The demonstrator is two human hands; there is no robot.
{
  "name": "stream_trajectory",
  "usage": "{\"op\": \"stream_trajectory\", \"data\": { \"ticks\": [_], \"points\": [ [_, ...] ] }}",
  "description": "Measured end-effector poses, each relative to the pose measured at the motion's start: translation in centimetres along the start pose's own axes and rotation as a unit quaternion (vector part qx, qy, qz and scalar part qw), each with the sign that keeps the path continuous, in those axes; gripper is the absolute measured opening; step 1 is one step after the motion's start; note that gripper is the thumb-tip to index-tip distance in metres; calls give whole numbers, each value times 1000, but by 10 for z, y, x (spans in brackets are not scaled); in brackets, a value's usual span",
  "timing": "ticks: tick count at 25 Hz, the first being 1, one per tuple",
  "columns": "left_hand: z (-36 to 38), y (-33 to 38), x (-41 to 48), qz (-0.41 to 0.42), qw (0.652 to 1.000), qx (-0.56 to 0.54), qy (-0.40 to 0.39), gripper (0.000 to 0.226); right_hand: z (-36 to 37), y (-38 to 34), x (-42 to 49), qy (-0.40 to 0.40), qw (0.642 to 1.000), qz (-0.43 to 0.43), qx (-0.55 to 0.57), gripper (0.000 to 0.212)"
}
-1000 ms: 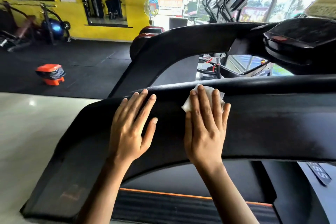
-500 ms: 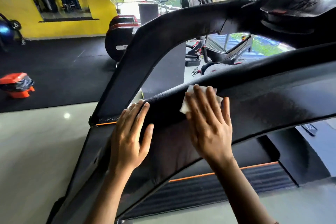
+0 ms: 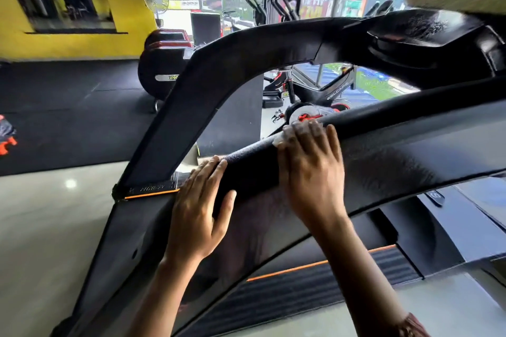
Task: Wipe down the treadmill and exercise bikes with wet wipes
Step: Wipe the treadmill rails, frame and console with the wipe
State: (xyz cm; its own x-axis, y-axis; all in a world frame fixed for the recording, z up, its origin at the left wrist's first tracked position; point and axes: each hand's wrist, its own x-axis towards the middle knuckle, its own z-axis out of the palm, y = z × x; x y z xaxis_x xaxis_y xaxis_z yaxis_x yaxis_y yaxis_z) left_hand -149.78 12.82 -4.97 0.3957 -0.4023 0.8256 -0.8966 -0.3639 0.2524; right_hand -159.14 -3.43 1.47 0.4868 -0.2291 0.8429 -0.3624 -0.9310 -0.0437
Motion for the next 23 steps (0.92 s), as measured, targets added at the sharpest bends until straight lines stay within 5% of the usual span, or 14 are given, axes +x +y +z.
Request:
{"op": "stream_trajectory", "data": {
  "ticks": [4,10,15,20,23],
  "points": [
    [4,9,10,9,1000,-1,-10,46,8,-30,-8,-116,981,-146,47,39],
    [21,35,33,-1,1000,22,18,45,-14,64,28,-32,996,63,-58,40],
    [45,72,64,18,1000,14,12,46,-18,54,12,-70,989,-113,69,37],
    [67,106,86,46,998,43,13,44,-30,140,37,-9,998,53,-25,44],
    [76,118,93,55,996,62,15,44,-31,127,21,-26,996,-75,50,41]
  ]
}}
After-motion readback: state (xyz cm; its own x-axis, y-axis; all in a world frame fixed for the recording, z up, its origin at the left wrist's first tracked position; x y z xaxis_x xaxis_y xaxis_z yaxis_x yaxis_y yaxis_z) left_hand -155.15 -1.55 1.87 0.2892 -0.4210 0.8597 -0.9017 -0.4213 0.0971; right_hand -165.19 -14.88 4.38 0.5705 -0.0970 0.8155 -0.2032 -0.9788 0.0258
